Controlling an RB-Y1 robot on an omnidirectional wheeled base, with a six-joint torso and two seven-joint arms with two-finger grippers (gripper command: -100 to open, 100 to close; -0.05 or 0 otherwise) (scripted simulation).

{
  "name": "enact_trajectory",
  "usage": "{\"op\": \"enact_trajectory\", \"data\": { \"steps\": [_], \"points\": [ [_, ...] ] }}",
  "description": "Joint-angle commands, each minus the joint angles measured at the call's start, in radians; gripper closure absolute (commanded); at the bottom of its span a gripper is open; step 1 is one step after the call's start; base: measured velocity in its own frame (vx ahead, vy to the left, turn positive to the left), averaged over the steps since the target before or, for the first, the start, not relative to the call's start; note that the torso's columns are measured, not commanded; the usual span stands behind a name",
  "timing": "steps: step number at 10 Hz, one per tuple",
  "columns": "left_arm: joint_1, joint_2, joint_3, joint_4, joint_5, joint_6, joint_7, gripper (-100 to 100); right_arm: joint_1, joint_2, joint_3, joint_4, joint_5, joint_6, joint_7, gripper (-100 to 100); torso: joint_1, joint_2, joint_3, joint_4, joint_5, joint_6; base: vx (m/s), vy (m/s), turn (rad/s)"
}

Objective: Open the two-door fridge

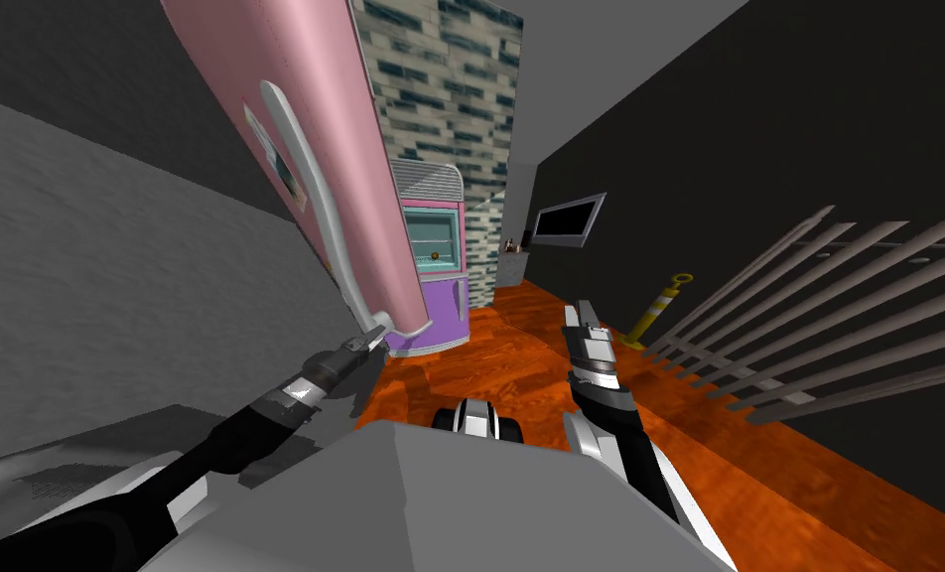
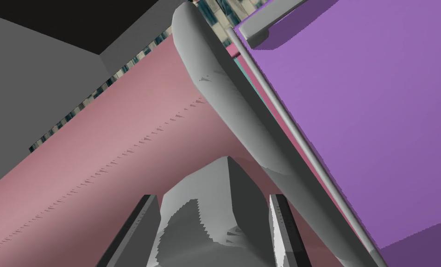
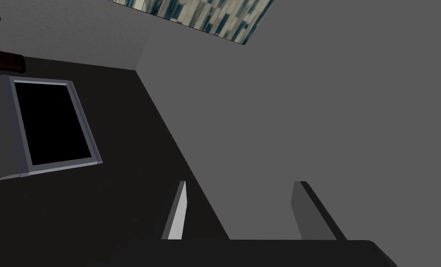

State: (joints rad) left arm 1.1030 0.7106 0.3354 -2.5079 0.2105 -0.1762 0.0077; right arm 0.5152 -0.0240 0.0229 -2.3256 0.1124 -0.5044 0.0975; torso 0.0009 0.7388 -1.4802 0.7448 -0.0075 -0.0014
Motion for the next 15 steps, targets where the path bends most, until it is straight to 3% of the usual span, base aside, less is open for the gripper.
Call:
{"op": "enact_trajectory", "data": {
  "steps": [1, 2, 7, 9, 14, 15],
  "points": [
    [-0.001, 0.003, -0.008, 0.005, -0.003, -0.015, -0.004, 100, 0.0, 0.0, 0.0, 0.0, 0.0, 0.0, 0.0, 0, -0.004, -0.002, 0.0, -0.002, 0.001, 0.001, -0.066, 0.054, 0.001],
    [0.008, 0.025, -0.013, 0.007, -0.003, -0.041, -0.005, 100, 0.0, 0.0, 0.0, 0.0, 0.0, 0.0, 0.0, 0, -0.008, -0.007, -0.001, -0.006, 0.002, 0.002, -0.095, 0.128, -0.058],
    [0.024, 0.069, -0.021, 0.007, -0.002, -0.088, -0.005, 100, 0.0, 0.0, 0.0, 0.0, 0.0, 0.0, 0.0, 0, 0.009, -0.004, -0.001, -0.002, 0.003, 0.001, -0.128, 0.178, -0.052],
    [0.039, 0.113, -0.028, 0.006, -0.001, -0.135, -0.004, 100, 0.0, 0.0, 0.0, 0.0, 0.0, 0.0, 0.0, 0, 0.007, -0.007, -0.005, -0.002, 0.002, 0.002, -0.187, 0.219, -0.077],
    [0.055, 0.157, -0.035, 0.006, 0.0, -0.182, -0.004, 100, 0.0, 0.0, 0.0, 0.0, 0.0, 0.0, 0.0, 0, 0.003, -0.007, -0.005, -0.002, 0.0, 0.003, -0.149, 0.194, -0.05],
    [0.115, 0.184, 0.003, -0.014, 0.03, -0.191, 0.006, -100, 0.0, 0.0, 0.0, 0.0, 0.0, 0.0, 0.0, 0, 0.005, -0.005, -0.007, 0.0, -0.002, 0.001, 0.03, -0.002, 0.138]
  ]
}}
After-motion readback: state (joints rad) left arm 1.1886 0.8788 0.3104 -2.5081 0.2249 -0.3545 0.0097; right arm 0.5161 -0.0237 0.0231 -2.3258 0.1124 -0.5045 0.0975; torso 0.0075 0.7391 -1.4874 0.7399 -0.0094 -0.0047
